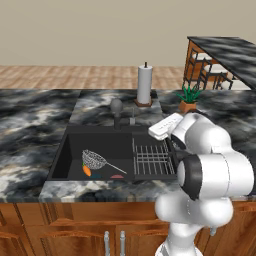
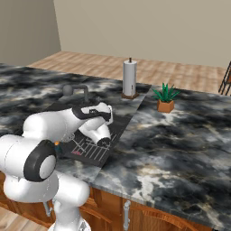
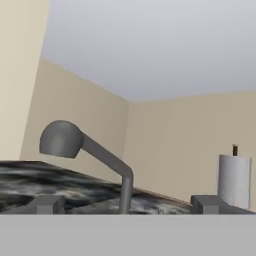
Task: Pick the teapot and strainer and place them in the sink. Then turn on the water.
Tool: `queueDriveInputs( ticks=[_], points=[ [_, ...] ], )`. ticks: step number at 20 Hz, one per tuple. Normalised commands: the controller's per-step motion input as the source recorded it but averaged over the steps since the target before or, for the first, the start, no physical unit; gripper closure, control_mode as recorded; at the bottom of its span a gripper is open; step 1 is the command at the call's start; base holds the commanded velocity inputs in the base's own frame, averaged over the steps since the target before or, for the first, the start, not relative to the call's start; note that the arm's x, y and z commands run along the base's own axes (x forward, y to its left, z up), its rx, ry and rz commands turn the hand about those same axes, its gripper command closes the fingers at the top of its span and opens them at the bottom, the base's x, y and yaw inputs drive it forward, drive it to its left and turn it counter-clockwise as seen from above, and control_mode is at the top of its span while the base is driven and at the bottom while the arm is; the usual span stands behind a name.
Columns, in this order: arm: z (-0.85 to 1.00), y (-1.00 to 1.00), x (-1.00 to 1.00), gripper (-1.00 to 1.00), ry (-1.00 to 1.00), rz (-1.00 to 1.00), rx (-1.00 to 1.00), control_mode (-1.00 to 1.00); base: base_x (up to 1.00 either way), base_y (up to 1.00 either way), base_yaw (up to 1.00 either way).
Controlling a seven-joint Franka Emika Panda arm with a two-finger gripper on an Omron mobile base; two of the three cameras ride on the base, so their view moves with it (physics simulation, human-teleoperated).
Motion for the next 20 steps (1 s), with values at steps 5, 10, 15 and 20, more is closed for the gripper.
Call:
queueDriveInputs(
  ticks=[5,10,15,20],
  points=[
    [0.0,0.0,0.27,-1.0,0.0,0.17,0.07,-1.0,0.0,0.0,0.0],
    [0.0,0.0,0.23,-1.0,0.02,0.14,0.04,-1.0,0.0,0.0,0.0],
    [-0.03,0.0,0.32,-1.0,0.03,0.08,0.02,-1.0,0.0,0.0,0.0],
    [-0.06,0.02,0.29,-1.0,0.01,0.03,0.0,-1.0,0.0,0.0,0.0]
  ],
)
